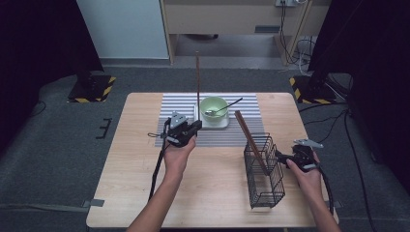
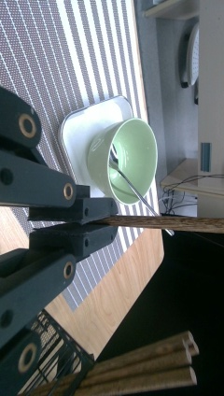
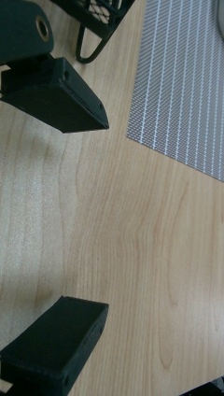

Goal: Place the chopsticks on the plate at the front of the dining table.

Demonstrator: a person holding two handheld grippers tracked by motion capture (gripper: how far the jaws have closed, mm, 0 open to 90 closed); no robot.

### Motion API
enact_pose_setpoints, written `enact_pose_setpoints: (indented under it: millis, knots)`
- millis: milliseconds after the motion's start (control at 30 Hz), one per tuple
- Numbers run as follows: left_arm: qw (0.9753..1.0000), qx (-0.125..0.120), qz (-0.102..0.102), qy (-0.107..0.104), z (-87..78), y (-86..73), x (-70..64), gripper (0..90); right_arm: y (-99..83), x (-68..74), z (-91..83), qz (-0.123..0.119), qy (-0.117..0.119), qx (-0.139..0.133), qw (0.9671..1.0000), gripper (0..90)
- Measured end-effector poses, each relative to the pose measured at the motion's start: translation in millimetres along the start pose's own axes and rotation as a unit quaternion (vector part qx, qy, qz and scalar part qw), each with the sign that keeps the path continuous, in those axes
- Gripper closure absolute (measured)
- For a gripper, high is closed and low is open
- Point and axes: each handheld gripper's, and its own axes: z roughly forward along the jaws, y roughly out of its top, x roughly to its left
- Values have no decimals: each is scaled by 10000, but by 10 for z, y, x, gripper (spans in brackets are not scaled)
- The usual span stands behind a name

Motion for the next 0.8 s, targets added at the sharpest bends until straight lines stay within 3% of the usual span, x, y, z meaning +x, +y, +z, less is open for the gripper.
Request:
enact_pose_setpoints:
  millis: [367, 567, 800]
  knots:
    - [9996, 105, -64, 238, 132, -30, 25, 864, 6, 59, 52, 12, -162, 301, 9994, 91]
    - [9991, 130, -118, 384, 184, -36, 18, 864, 6, 95, 67, -137, -258, 381, 9988, 75]
    - [9984, 190, -187, 506, 313, -70, -8, 864, 2, 123, 70, -185, -212, 431, 9987, 47]
